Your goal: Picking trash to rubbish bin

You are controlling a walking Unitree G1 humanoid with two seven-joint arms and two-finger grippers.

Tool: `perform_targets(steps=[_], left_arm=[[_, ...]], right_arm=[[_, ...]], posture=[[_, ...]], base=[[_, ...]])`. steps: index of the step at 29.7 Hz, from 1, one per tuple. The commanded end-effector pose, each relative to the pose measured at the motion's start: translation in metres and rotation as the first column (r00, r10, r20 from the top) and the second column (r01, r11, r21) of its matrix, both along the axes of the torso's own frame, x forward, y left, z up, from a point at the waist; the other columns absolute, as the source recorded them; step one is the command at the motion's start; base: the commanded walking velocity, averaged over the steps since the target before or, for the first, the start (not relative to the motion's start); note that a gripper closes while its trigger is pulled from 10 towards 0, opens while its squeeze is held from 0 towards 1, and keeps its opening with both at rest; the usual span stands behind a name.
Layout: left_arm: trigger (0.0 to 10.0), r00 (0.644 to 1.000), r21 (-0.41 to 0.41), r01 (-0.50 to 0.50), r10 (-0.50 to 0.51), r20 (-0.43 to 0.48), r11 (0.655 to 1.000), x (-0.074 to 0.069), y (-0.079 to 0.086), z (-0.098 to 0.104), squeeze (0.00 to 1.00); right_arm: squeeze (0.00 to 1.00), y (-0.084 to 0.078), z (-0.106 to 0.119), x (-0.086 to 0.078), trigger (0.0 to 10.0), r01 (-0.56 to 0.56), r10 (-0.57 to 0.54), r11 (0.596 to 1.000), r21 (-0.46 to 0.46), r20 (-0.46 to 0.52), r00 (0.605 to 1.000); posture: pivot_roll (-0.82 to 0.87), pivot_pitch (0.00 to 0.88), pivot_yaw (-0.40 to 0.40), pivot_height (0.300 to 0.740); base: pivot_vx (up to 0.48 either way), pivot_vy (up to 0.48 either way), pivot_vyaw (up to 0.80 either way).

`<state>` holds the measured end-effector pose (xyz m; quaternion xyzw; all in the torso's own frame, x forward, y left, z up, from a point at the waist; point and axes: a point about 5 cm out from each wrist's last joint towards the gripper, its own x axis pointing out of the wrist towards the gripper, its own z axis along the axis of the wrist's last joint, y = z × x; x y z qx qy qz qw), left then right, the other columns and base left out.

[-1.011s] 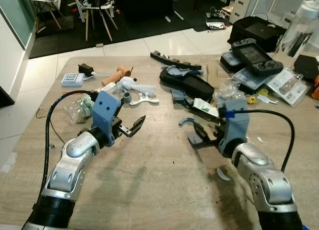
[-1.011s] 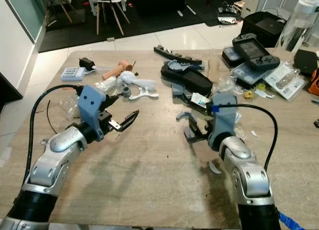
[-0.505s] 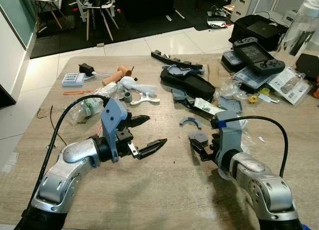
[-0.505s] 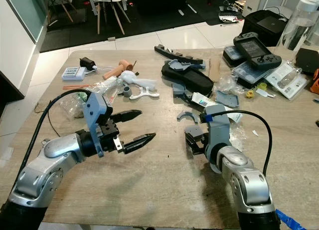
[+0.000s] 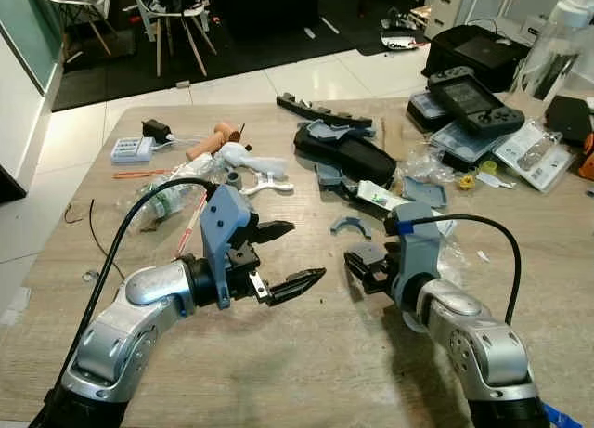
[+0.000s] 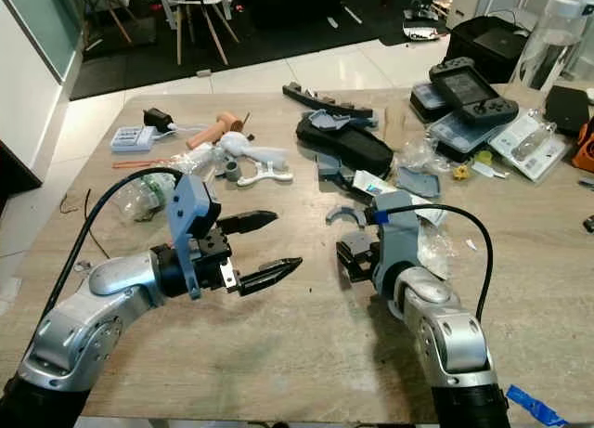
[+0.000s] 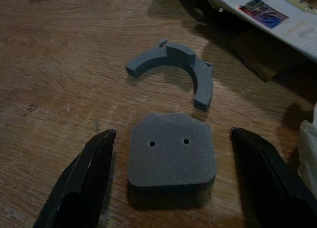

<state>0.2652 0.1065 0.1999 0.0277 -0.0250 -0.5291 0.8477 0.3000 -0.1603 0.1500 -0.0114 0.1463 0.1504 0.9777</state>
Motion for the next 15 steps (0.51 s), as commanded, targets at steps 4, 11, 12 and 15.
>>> perform_targets(steps=[4,11,12,15], left_arm=[[10.0,1.0,0.001,-0.003,0.003,-0.006,1.0,-0.002,0.001,0.0,0.0],[10.0,1.0,0.002,-0.011,0.011,-0.002,1.0,-0.001,0.001,0.0,0.0],[10.0,1.0,0.003,-0.014,0.014,-0.003,1.0,0.0,0.002,0.0,0.0],[10.0,1.0,0.003,-0.017,0.017,-0.001,1.0,0.0,0.002,0.001,0.0]], right_arm=[[0.0,0.009,-0.024,-0.006,10.0,-0.095,0.084,0.992,-0.08,-0.135,0.987],[0.0,0.009,-0.036,-0.009,10.0,-0.145,0.11,0.977,-0.157,-0.213,0.971],[0.0,0.008,-0.036,-0.009,10.0,-0.144,0.107,0.976,-0.162,-0.218,0.97],[0.0,0.007,-0.036,-0.009,10.0,-0.138,0.1,0.976,-0.166,-0.221,0.97]], posture=[[-0.02,0.177,0.117,0.74],[-0.02,0.178,0.117,0.74],[-0.02,0.178,0.117,0.74],[-0.02,0.177,0.116,0.74]], base=[[0.0,0.0,0.0],[0.0,0.0,0.0],[0.0,0.0,0.0],[0.0,0.0,0.0]])
